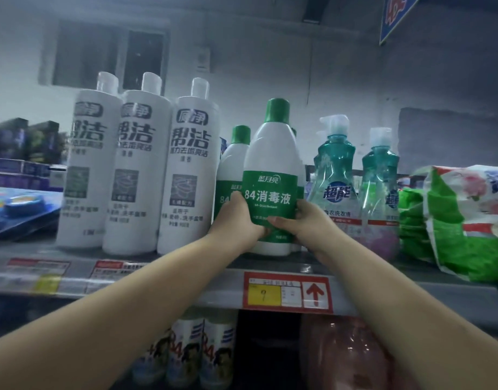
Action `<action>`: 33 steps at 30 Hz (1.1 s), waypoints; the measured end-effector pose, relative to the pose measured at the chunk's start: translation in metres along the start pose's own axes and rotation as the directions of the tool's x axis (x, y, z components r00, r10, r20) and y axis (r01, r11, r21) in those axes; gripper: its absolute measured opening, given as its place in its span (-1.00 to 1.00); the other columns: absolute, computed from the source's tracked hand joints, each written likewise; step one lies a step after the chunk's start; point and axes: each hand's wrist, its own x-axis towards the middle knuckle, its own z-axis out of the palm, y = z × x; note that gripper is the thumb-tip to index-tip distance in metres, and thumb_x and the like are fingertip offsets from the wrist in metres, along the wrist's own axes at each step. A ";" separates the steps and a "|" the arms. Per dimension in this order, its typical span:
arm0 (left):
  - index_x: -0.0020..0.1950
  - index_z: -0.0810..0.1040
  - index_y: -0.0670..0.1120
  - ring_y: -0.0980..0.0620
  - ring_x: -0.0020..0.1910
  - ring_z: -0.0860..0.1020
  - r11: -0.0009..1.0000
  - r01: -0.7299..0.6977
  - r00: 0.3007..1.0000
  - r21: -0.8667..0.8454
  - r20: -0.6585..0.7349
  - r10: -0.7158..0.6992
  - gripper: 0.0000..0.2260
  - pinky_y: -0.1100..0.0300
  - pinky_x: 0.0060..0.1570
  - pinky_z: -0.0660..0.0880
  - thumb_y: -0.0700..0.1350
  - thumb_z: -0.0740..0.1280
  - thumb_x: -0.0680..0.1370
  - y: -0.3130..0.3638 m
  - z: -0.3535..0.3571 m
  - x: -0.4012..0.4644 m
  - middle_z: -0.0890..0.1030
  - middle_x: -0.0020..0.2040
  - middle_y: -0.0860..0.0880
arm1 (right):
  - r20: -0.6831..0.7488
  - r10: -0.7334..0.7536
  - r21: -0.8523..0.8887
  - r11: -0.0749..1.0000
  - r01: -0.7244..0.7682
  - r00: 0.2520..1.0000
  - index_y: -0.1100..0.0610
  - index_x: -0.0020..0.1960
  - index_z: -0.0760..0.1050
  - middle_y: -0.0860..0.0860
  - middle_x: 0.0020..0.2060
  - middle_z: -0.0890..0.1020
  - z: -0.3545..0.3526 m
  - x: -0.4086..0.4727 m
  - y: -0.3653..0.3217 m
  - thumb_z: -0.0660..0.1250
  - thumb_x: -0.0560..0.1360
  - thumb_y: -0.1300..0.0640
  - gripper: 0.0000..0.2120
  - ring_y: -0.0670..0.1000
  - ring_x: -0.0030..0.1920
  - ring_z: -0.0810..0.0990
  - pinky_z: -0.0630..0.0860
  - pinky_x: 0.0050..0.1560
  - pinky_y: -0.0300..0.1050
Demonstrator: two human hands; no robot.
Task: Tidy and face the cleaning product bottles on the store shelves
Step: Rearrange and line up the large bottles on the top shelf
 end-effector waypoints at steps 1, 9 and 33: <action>0.22 0.29 -0.11 -0.04 0.03 0.49 1.000 0.010 1.000 0.026 0.000 -0.010 -0.52 0.15 -0.04 0.42 -0.06 0.44 0.41 -0.002 0.001 0.000 0.50 0.15 -0.09 | 0.013 0.009 -0.009 1.000 -0.009 1.000 0.14 0.13 0.46 0.06 0.09 0.63 0.000 0.002 0.001 0.44 0.40 0.23 -0.67 0.06 0.09 0.61 0.51 0.19 0.09; 0.23 0.27 -0.14 -0.12 0.07 0.52 0.994 0.042 0.999 0.099 0.010 -0.043 -0.50 0.02 0.07 0.50 -0.04 0.44 0.42 -0.008 0.007 0.000 0.49 0.14 -0.13 | 0.055 0.021 -0.167 0.986 -0.011 0.998 0.11 0.13 0.46 0.04 0.09 0.62 0.001 0.005 0.004 0.44 0.41 0.15 -0.67 0.05 0.09 0.60 0.50 0.18 -0.02; 0.51 -0.22 -0.21 -0.20 0.25 0.41 0.934 0.140 0.988 0.328 -0.108 -0.110 -0.14 -0.02 0.21 0.41 -0.10 0.36 0.48 -0.002 0.015 -0.004 0.27 0.36 -0.25 | 0.066 -0.148 -0.778 0.611 0.144 0.987 0.31 0.22 0.34 0.23 0.12 0.53 0.034 -0.003 -0.016 0.25 0.52 0.20 -0.68 0.21 0.12 0.53 0.46 0.05 -0.04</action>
